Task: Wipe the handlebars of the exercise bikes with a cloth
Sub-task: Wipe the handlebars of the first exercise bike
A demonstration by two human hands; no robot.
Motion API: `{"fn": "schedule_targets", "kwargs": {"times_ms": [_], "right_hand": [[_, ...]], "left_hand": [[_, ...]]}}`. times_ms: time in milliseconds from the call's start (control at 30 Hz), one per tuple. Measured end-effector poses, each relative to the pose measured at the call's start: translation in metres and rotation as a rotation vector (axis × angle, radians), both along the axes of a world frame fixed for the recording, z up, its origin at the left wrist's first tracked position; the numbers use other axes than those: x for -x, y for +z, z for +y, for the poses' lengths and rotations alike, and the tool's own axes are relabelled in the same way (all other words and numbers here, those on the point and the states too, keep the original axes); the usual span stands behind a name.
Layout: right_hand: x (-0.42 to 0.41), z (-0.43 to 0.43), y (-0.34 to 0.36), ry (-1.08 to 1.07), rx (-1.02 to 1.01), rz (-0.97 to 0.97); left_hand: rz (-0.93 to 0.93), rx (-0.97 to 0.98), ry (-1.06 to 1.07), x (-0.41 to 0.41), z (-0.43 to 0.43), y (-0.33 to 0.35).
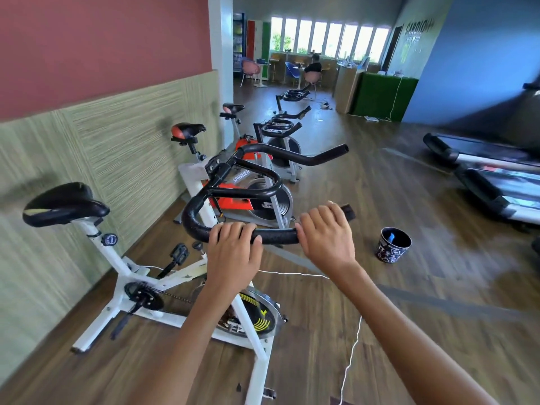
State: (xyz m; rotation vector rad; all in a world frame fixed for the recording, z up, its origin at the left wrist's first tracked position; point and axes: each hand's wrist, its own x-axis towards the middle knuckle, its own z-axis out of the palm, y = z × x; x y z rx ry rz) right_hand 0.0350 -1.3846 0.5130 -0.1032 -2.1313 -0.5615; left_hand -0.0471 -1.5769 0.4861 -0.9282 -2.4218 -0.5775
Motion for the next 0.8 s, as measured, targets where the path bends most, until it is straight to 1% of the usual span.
{"fn": "schedule_targets", "kwargs": {"times_ms": [33, 100, 133, 233, 267, 300, 367, 400, 467, 567, 633, 700, 800], "right_hand": [[-0.005, 0.006, -0.005, 0.057, -0.073, -0.040], [-0.014, 0.029, 0.007, 0.097, -0.241, -0.093], [-0.014, 0.037, 0.015, 0.079, -0.236, -0.071], [-0.008, 0.018, 0.016, -0.080, 0.012, 0.081], [-0.005, 0.007, 0.006, -0.080, 0.045, 0.073], [-0.005, 0.001, -0.006, -0.033, 0.012, 0.021], [-0.009, 0.010, -0.013, 0.049, -0.154, -0.130], [-0.010, 0.019, -0.006, 0.047, -0.198, -0.140], [-0.010, 0.025, 0.002, 0.010, -0.126, -0.027], [0.001, 0.012, -0.006, -0.036, -0.016, 0.189], [0.006, 0.012, -0.018, 0.009, -0.021, 0.267], [0.005, 0.019, -0.028, 0.057, -0.082, 0.314], [0.016, 0.033, -0.047, 0.138, -0.162, 0.448]], "left_hand": [[-0.001, 0.008, 0.004, 0.000, 0.000, 0.000], [0.015, 0.021, 0.010, 0.000, 0.001, 0.001], [0.026, 0.025, 0.008, 0.000, 0.001, 0.001], [0.036, 0.020, 0.014, -0.001, 0.002, 0.000], [0.045, 0.011, 0.023, -0.002, 0.003, 0.000], [0.055, 0.000, 0.029, -0.003, 0.004, -0.001], [0.068, -0.028, 0.034, -0.004, 0.004, -0.002], [0.068, -0.042, 0.032, -0.002, 0.004, -0.001], [0.054, -0.039, 0.016, 0.001, 0.003, -0.001], [0.129, -0.067, -0.003, 0.004, 0.001, -0.008], [0.192, -0.108, -0.006, 0.009, 0.004, -0.019], [0.262, -0.161, 0.000, 0.012, 0.008, -0.028], [0.400, -0.207, 0.041, 0.016, 0.016, -0.037]]}}
